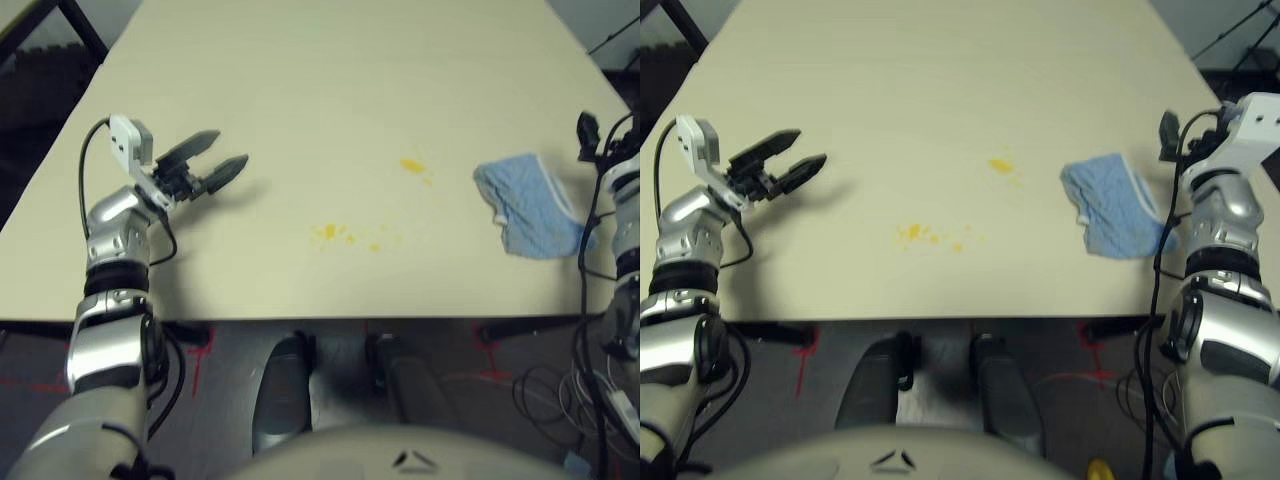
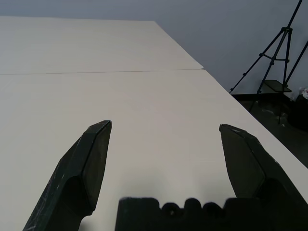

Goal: Wipe the water off the table with a rag.

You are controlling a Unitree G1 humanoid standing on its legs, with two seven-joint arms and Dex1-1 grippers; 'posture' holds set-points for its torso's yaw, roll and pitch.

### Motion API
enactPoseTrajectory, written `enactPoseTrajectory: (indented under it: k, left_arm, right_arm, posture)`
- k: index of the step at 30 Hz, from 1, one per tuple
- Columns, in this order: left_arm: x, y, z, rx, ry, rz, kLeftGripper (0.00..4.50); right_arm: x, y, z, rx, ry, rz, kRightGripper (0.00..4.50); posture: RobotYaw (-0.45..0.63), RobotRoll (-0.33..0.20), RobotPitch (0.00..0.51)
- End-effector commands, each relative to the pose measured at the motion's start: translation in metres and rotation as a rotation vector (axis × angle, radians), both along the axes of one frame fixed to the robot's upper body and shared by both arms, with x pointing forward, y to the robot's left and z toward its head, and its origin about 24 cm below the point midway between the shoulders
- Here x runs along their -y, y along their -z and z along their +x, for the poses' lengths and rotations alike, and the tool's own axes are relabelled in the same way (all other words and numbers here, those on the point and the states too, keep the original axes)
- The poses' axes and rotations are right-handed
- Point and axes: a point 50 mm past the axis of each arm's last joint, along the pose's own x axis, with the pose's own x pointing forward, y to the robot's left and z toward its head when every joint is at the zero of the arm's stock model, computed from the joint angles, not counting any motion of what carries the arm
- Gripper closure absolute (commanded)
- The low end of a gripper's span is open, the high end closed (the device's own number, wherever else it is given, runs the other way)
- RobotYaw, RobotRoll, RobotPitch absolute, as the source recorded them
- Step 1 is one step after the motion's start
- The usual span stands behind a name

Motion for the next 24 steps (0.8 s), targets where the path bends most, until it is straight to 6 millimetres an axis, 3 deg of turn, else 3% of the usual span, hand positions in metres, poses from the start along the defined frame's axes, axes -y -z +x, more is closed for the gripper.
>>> enactPoseTrajectory:
  k: [1, 8, 15, 24]
  left_arm:
    - [0.006, -0.002, -0.011, 0.002, 0.121, 0.087, 0.0]
    - [0.014, -0.006, -0.016, -0.001, 0.185, 0.105, 0.0]
    - [0.02, -0.006, -0.014, 0.01, 0.176, 0.089, 0.0]
    - [0.023, -0.002, -0.013, -0.002, 0.182, 0.075, 0.0]
  right_arm:
    - [0.003, 0.002, -0.001, -0.035, -0.018, 0.005, 0.04]
    - [0.008, -0.006, -0.005, -0.131, -0.232, 0.049, 0.04]
    - [0.025, -0.022, -0.027, -0.292, -0.451, 0.064, 0.04]
    - [0.031, -0.008, -0.057, -0.532, -0.603, 0.14, 0.04]
  posture:
    - [0.14, 0.0, 0.197]
    - [0.14, 0.0, 0.202]
    - [0.13, 0.0, 0.207]
    - [0.11, 0.0, 0.212]
